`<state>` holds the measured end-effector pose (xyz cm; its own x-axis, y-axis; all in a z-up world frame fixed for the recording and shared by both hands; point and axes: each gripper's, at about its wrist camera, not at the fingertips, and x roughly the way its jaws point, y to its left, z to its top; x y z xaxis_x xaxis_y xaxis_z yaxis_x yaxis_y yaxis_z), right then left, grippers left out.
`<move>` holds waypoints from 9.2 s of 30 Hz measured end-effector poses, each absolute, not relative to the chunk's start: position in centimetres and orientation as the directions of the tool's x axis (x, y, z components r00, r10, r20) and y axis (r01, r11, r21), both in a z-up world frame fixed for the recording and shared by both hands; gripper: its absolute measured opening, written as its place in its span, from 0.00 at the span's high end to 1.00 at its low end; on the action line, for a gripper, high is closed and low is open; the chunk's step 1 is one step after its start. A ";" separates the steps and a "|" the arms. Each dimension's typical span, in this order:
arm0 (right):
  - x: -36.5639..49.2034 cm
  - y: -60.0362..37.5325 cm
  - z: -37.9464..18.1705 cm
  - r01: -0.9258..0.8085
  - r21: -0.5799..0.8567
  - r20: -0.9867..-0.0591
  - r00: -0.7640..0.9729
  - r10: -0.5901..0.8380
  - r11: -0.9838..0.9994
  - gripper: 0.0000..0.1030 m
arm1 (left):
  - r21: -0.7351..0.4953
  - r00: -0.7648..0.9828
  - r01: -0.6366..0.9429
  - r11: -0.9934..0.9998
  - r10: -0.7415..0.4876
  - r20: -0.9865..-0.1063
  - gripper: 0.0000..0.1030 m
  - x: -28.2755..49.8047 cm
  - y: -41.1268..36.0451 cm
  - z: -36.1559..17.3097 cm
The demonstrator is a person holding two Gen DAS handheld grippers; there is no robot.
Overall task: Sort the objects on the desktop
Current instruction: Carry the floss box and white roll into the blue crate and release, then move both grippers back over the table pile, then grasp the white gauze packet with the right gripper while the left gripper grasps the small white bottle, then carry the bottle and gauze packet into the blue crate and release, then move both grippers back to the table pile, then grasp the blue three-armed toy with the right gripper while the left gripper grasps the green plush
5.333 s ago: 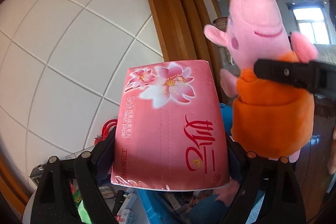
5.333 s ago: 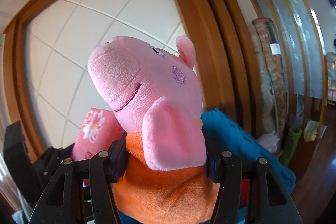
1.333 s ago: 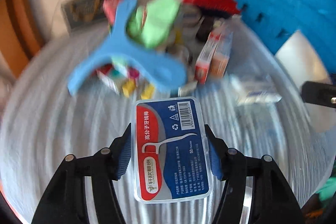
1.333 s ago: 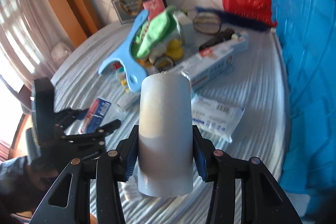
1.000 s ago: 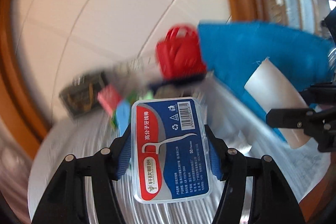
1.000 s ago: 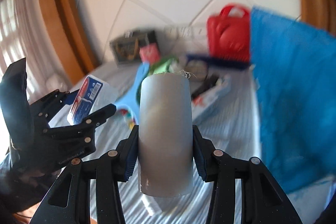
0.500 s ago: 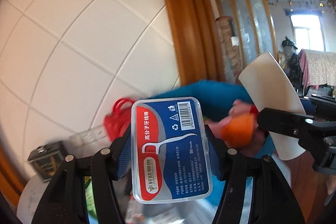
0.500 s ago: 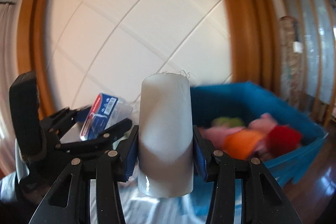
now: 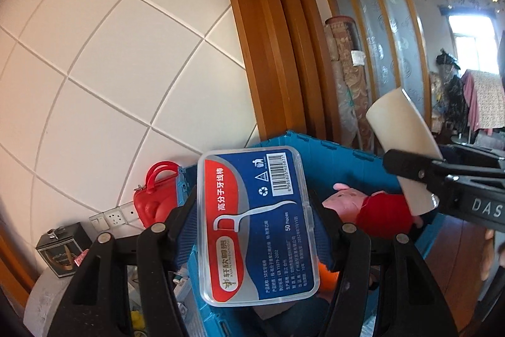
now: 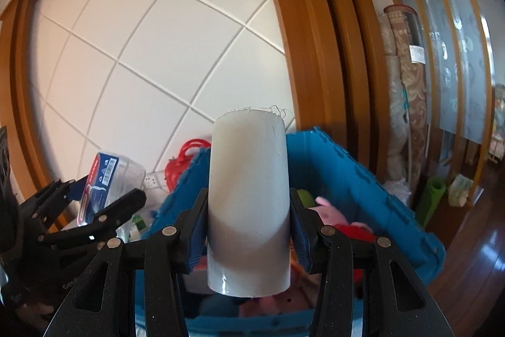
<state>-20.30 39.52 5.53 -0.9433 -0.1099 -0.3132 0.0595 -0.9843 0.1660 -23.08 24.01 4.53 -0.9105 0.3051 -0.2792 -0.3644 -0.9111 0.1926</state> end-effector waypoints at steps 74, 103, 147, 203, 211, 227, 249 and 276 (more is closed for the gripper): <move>-21.7 12.7 -1.3 0.379 0.027 -0.378 -0.853 -0.360 -0.925 0.07 | 0.091 -0.936 0.010 -0.996 -0.041 -0.350 0.03 -20.1 -11.4 -3.9; -33.7 5.7 -31.7 0.732 -0.105 -0.878 -0.385 -0.282 -0.673 0.14 | -0.024 -0.672 -0.236 -0.971 0.181 -0.718 0.03 -17.7 -8.7 -22.9; -30.8 7.2 -26.8 0.598 -0.028 -0.843 -0.445 -0.302 -0.801 0.51 | -0.024 -0.618 -0.236 -0.972 0.169 -0.768 0.47 -16.6 -7.5 -26.3; -25.4 41.3 6.2 -0.053 0.150 -0.266 -0.964 0.012 -0.987 0.09 | 0.281 -0.901 -0.378 -0.882 0.279 -0.333 0.11 -29.6 26.3 4.5; -22.9 42.0 6.2 -0.040 0.184 -0.212 -0.977 0.000 -0.982 0.07 | 0.254 -0.916 -0.317 -0.914 0.226 -0.331 0.07 -29.3 25.6 4.6; -20.8 39.1 5.1 -0.013 0.217 -0.209 -0.977 -0.034 -0.976 0.00 | 0.189 -0.933 -0.248 -0.950 0.181 -0.312 0.07 -26.9 20.6 4.1; -24.2 11.2 0.9 0.378 0.199 -0.318 -0.848 -0.425 -0.904 0.00 | 0.203 -0.939 0.026 -0.979 -0.094 -0.330 0.07 -23.0 -8.8 0.2; -37.4 -17.4 -28.4 0.845 -0.047 -0.832 -0.329 -0.448 -0.533 0.50 | 0.114 -0.805 0.231 -0.966 -0.255 -0.535 0.07 -33.2 -29.9 -10.6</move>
<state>-37.40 -17.37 -28.45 -0.3287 -0.4477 -0.8316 0.8446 -0.5333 -0.0467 -33.16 -29.93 -10.61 -0.8052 -0.2551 -0.5354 0.2306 -0.9664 0.1135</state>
